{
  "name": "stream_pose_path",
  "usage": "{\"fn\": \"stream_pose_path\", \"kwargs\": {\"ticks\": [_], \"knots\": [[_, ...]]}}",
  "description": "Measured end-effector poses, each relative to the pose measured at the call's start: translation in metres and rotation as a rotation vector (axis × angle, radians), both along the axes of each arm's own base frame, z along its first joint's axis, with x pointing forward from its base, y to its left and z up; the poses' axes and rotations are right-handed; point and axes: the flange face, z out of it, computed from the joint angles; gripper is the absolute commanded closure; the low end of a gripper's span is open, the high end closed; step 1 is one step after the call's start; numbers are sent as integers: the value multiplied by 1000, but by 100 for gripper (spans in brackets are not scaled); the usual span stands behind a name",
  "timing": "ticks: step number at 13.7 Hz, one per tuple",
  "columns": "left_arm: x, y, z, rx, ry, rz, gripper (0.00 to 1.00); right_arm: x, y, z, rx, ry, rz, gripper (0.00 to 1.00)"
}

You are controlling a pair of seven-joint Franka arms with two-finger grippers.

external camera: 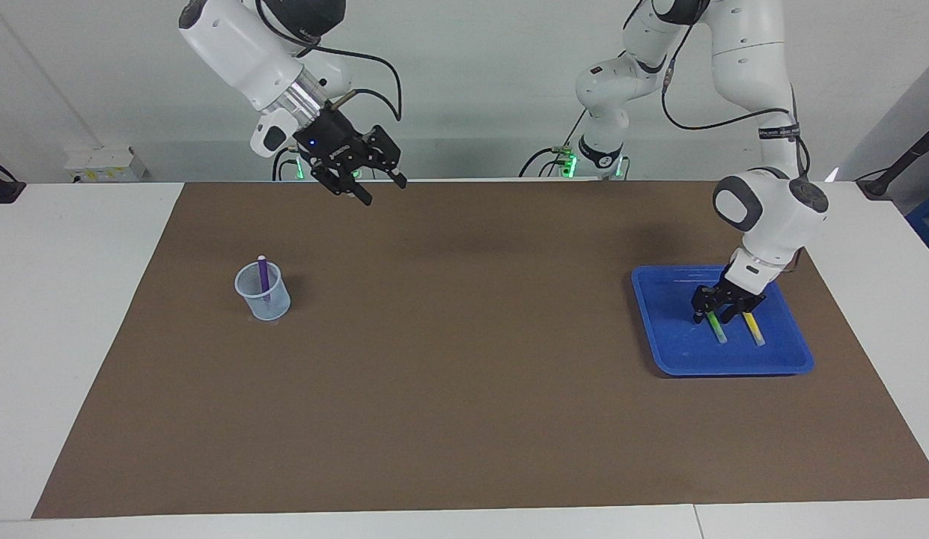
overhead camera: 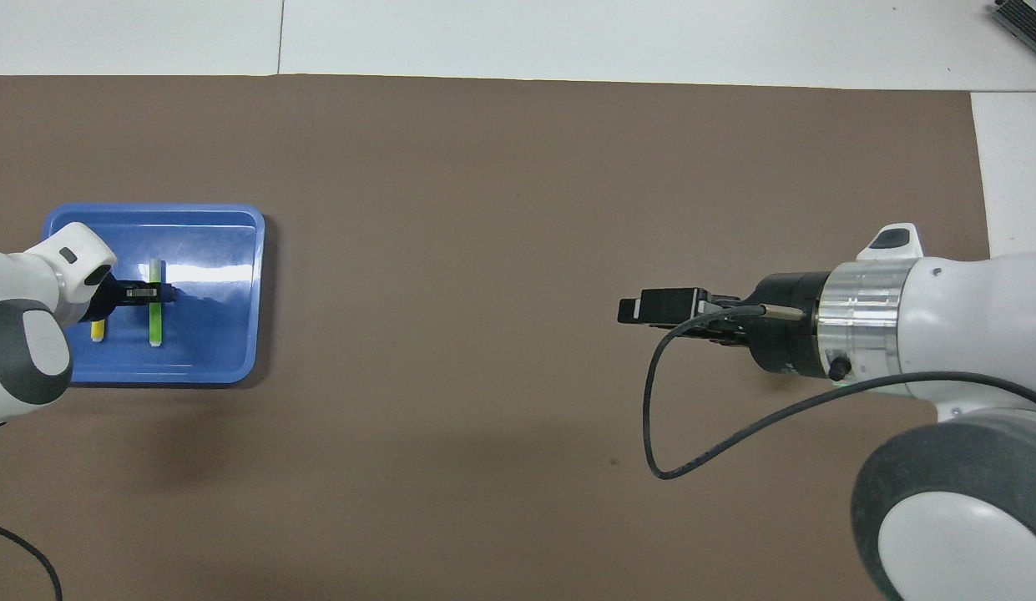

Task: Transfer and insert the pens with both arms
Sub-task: 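Grasp the green pen with the left gripper while the right gripper withdraws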

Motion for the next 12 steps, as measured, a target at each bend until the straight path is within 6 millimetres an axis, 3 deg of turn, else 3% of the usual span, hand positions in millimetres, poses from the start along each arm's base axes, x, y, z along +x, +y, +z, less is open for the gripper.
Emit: {"fn": "stream_pose_path", "kwargs": {"ticks": [4, 7, 9, 12], "knots": [[0, -4, 3, 0, -4, -6, 100, -2, 19, 7, 60, 23, -105, 18], [0, -4, 3, -1, -1, -4, 100, -5, 40, 9, 92, 43, -174, 0], [1, -5, 5, -15, 34, 12, 100, -12, 63, 9, 112, 58, -202, 0], [16, -19, 35, -54, 114, 77, 100, -22, 87, 8, 127, 58, -204, 0]]}}
